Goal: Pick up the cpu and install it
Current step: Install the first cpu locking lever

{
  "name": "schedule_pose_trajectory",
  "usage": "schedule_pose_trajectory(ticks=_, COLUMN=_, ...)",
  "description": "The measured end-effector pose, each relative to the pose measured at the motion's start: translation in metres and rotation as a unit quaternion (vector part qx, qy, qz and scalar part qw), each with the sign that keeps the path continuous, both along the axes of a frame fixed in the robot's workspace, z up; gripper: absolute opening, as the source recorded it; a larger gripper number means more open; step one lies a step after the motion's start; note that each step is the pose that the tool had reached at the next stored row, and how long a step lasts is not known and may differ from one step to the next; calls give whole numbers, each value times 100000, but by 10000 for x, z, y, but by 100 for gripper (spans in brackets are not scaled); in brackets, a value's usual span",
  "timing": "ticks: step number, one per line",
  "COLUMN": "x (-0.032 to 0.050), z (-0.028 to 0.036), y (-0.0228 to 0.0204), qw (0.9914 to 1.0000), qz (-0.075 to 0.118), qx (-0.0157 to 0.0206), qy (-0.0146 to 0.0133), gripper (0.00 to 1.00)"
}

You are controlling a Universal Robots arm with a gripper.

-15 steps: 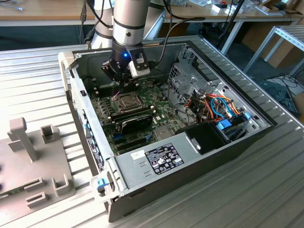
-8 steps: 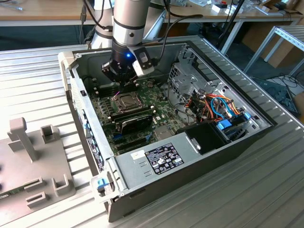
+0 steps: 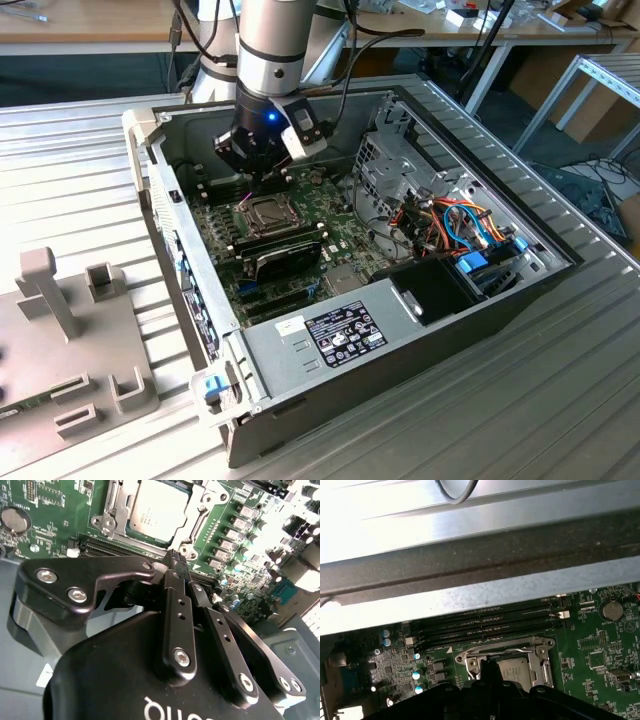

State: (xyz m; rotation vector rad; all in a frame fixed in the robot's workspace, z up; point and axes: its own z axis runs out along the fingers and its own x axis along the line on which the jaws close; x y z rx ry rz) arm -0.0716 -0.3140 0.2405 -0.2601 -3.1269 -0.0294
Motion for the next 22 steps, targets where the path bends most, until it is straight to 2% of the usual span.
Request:
schedule_pose_trajectory(ticks=3, x=0, z=0, y=0, qw=99945, qz=3318, qx=222, qy=-5, gripper=11)
schedule_pose_trajectory(ticks=4, x=0, z=0, y=0, qw=99872, qz=5045, qx=349, qy=-5, gripper=11)
schedule_pose_trajectory(ticks=6, x=0, z=0, y=0, qw=99774, qz=6699, qx=573, qy=-12, gripper=11)
schedule_pose_trajectory(ticks=9, x=0, z=0, y=0, qw=99618, qz=8608, qx=1449, qy=-98, gripper=11)
schedule_pose_trajectory(ticks=10, x=0, z=0, y=0, qw=99590, qz=8873, qx=1766, qy=-125, gripper=11)
schedule_pose_trajectory(ticks=13, x=0, z=0, y=0, qw=99587, qz=8895, qx=1796, qy=-129, gripper=11)
schedule_pose_trajectory(ticks=14, x=0, z=0, y=-1, qw=99584, qz=8908, qx=1919, qy=-137, gripper=11)
schedule_pose_trajectory(ticks=19, x=0, z=-11, y=0, qw=99531, qz=8893, qx=3806, qy=-304, gripper=11)
schedule_pose_trajectory(ticks=21, x=0, z=-22, y=0, qw=99513, qz=8889, qx=4251, qy=-350, gripper=11)
schedule_pose_trajectory(ticks=22, x=0, z=-29, y=1, qw=99510, qz=8885, qx=4332, qy=-361, gripper=11)
